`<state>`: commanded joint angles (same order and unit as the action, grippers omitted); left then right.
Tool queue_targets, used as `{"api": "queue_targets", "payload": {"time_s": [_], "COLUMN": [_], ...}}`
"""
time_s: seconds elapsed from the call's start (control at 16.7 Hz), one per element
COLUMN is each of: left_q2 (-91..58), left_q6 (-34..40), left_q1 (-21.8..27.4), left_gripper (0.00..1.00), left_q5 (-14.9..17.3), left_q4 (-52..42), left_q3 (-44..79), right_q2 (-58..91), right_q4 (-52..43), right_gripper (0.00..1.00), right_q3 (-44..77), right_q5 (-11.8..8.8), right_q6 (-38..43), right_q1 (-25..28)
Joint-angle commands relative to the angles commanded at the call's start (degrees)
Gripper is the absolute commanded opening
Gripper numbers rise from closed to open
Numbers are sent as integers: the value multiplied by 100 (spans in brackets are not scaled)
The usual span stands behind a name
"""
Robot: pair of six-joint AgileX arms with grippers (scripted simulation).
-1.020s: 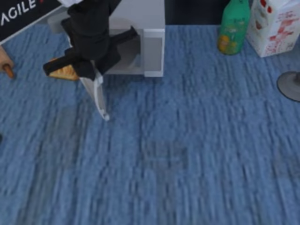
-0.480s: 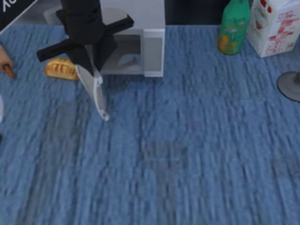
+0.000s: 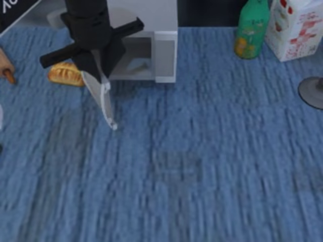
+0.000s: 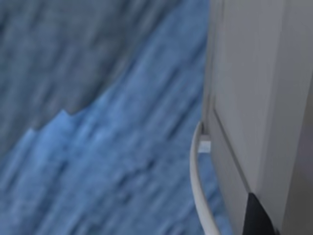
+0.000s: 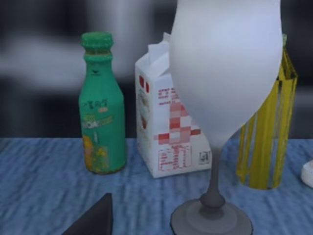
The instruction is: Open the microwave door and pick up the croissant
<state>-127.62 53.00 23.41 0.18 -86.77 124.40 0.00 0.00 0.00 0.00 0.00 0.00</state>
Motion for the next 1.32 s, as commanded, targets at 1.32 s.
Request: {"api": "queue_targets", "payload": {"time_s": [1.32], "left_q2": [85], "left_q6": [-15], "left_q1": [-16], "left_gripper": [0], "left_q5": [0], "left_q4": [352], "left_q3": [-438], "right_q2": [0], "right_q4": [0], "right_gripper": [100], "right_q3": [0], "right_q5": [0], "right_q6": [0], "right_q1": [0]}}
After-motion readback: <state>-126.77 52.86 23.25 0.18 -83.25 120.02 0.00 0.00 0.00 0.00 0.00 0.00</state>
